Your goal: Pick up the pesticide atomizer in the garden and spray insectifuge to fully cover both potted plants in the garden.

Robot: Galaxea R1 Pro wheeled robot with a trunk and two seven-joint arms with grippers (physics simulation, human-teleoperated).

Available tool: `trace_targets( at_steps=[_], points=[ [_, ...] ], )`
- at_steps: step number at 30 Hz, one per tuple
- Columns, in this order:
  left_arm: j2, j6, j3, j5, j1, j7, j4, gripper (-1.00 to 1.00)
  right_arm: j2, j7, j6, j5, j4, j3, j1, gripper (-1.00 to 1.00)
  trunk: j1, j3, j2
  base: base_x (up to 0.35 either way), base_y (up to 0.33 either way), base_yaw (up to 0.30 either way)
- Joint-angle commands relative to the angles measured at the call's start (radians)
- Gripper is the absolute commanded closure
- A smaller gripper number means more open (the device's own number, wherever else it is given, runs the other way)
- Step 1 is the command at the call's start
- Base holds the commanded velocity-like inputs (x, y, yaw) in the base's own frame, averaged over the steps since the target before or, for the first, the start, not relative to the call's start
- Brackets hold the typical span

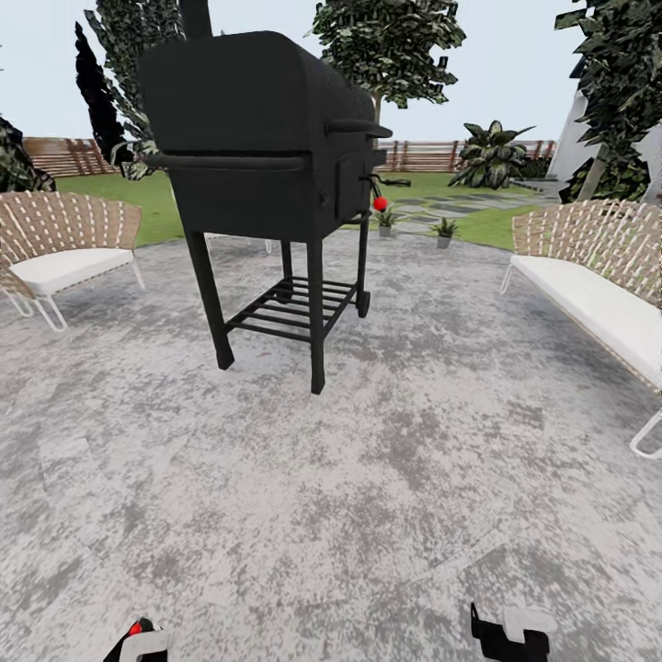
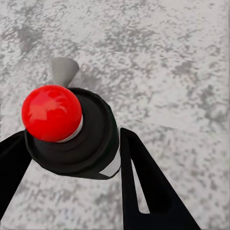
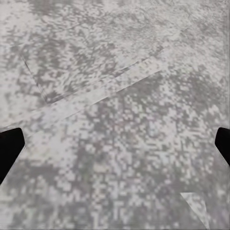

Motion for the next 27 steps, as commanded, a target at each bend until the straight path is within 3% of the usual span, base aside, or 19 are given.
trace_targets(
  at_steps=[1, 14, 17, 27],
  points=[
    [0.000, -0.003, 0.001, -0.007, -0.001, 0.006, 0.001, 1.00, 0.000, -0.006, -0.002, 0.011, 0.002, -0.004, -0.001, -1.00, -0.001, 0.005, 0.000, 0.000, 0.000, 0.000],
    [-0.002, -0.003, 0.000, -0.005, -0.001, 0.006, 0.002, 1.00, 0.004, -0.006, -0.001, 0.011, 0.002, -0.004, -0.001, -1.00, -0.006, 0.068, 0.003, 0.000, 0.000, -0.002],
    [-0.002, -0.003, 0.000, -0.005, -0.001, 0.006, 0.002, 1.00, 0.005, -0.006, -0.001, 0.011, 0.002, -0.004, -0.001, -1.00, -0.008, 0.080, 0.004, 0.000, 0.000, -0.183],
    [-0.003, -0.003, 0.000, -0.005, -0.001, 0.006, 0.002, 1.00, 0.007, -0.006, -0.001, 0.009, 0.002, -0.004, -0.001, -1.00, -0.046, 0.109, 0.074, 0.000, 0.000, -0.279]
  ],
)
